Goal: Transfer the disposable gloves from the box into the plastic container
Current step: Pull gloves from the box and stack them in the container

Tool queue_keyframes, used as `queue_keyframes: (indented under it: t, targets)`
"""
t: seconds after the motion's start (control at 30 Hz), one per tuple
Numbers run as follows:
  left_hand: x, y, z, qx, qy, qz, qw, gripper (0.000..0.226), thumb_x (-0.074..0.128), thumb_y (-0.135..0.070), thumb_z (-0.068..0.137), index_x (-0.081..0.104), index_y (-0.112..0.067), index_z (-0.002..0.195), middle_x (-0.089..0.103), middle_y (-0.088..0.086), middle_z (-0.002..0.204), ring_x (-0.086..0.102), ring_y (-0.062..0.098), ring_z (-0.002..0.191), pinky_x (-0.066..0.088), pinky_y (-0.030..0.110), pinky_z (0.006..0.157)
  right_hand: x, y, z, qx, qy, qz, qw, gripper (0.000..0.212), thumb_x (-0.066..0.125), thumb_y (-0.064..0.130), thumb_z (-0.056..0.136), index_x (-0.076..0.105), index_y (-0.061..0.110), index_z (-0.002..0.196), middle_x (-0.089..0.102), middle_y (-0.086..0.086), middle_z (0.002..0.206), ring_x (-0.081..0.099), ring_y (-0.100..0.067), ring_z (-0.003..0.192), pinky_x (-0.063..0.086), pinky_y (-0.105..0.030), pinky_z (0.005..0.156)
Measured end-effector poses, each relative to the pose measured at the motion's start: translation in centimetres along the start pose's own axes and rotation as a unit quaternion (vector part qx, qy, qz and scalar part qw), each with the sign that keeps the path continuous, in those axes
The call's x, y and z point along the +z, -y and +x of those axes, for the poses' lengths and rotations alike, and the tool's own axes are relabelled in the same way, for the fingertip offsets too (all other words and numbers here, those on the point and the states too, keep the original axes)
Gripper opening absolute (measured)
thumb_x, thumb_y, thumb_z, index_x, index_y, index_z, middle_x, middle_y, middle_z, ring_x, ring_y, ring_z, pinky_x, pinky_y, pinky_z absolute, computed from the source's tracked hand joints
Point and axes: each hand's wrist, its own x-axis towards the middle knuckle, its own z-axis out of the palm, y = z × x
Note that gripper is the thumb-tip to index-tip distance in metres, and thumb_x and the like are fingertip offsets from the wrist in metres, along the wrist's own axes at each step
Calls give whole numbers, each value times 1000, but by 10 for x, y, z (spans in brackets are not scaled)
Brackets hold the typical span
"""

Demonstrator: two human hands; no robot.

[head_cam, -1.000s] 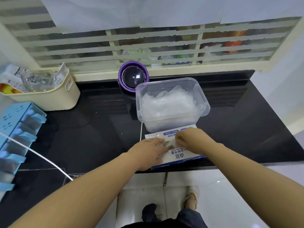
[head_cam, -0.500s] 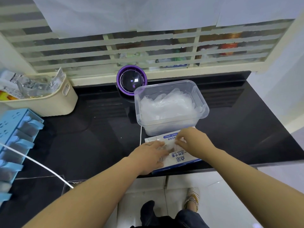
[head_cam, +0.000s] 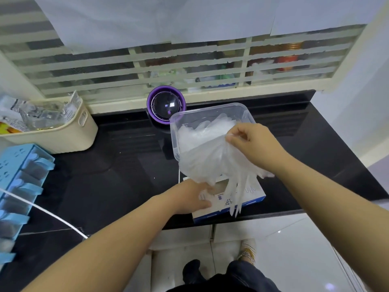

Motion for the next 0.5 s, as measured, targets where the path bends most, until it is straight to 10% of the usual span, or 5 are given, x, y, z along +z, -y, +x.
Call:
queue_keyframes:
  t: [0.13, 0.3, 0.5]
  targets:
    - [-6, 0, -3, -24, -10, -261, 965, 58, 71, -43, 81, 53, -26, 133, 53, -14, 128, 50, 7, 118, 39, 23, 100, 18, -21, -10, 34, 51, -15, 998, 14, 55, 21, 94, 66, 14, 92, 63, 8, 86, 54, -6, 76, 40, -9, 65]
    - [4, -8, 4, -33, -43, -557, 829, 33, 67, -17, 87, 63, -12, 119, 66, 3, 101, 58, 17, 93, 48, 33, 86, 43, -35, -22, 74, 103, 30, 991, 10, 58, 19, 93, 65, 14, 88, 63, 8, 86, 53, -8, 76, 40, -6, 62]
    - [6, -31, 13, -52, -75, -668, 738, 20, 55, -4, 93, 67, -12, 107, 67, 7, 90, 60, 21, 79, 55, 30, 65, 49, -32, -22, 81, 94, 70, 990, 9, 56, 10, 91, 65, 9, 92, 62, 7, 88, 57, -11, 84, 46, -16, 78]
